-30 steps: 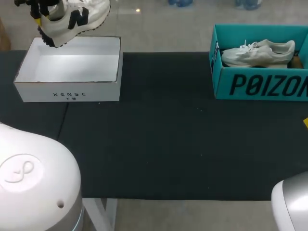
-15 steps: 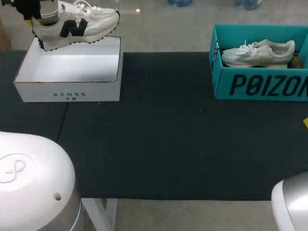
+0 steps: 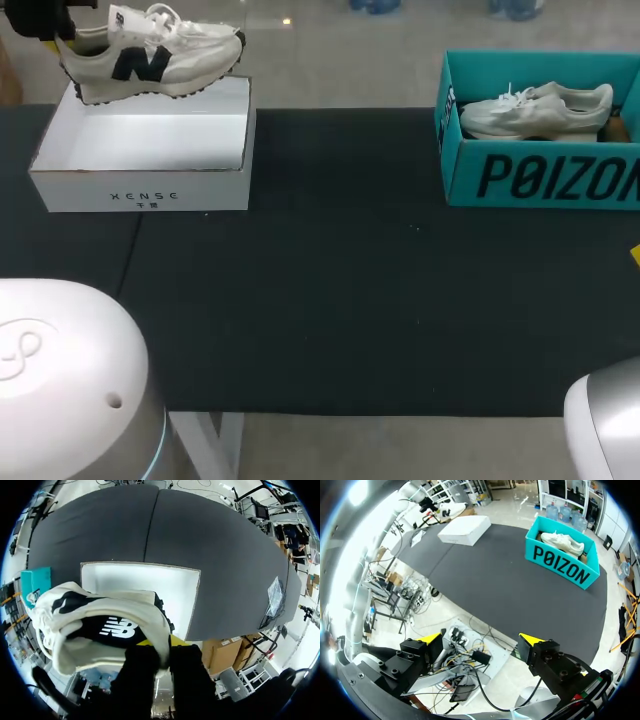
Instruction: Take the shoe out of the shoebox, open the shoe tongue, remove and reinsert the insole, then place the shoe into the shoebox
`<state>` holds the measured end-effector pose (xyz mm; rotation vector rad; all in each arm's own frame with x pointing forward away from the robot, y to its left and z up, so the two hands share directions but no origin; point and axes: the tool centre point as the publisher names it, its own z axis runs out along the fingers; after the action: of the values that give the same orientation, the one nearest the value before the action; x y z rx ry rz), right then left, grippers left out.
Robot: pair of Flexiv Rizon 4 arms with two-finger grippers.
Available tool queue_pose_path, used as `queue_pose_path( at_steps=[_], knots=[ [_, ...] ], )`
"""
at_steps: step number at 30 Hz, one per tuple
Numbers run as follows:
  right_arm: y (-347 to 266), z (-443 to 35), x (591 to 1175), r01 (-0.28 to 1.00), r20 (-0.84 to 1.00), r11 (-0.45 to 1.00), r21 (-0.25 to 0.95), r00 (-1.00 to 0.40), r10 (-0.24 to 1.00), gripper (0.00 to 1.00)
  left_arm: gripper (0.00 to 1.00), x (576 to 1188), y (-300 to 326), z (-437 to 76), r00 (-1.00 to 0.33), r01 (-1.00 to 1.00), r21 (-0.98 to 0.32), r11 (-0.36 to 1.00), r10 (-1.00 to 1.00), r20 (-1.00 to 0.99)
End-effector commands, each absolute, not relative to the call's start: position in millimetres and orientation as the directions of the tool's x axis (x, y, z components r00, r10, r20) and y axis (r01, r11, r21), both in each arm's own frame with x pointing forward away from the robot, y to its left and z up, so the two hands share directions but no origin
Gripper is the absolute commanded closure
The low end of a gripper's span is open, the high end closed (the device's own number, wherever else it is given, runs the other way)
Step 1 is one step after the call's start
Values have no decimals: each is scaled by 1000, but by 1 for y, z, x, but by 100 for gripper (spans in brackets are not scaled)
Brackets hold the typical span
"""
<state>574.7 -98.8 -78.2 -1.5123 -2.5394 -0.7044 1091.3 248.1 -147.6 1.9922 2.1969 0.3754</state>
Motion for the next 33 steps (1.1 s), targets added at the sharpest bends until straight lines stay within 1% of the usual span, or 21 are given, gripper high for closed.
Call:
queue_pose_path(
  at_steps=[1,2,4,5,9,12,19,24,33],
  knots=[
    [-98,-76,577,855,317,400,329,-499,806,0,100,1099,248,-144,-22,955,296,-14,993,117],
    [-98,-76,577,855,317,400,329,-499,806,0,100,1101,248,-143,22,953,296,-62,990,137],
    [-98,-76,577,855,317,400,329,-499,806,0,100,1107,250,-142,36,946,314,-86,986,161],
    [-98,-76,577,855,317,400,329,-499,806,0,100,1111,251,-142,66,941,317,-117,983,169],
    [-98,-76,577,855,317,400,329,-499,806,0,100,1127,258,-147,112,935,313,-169,975,194],
    [-98,-76,577,855,317,400,329,-499,806,0,100,1138,265,-153,122,940,290,-181,970,211],
    [-98,-76,577,855,317,400,329,-499,806,0,100,1162,287,-171,96,952,261,-160,966,242],
    [-98,-76,577,855,317,400,329,-499,806,0,100,1179,298,-187,56,963,242,-119,966,251],
    [-98,-76,577,855,317,400,329,-499,806,0,100,1203,300,-211,17,973,221,-73,969,246]
  ],
)
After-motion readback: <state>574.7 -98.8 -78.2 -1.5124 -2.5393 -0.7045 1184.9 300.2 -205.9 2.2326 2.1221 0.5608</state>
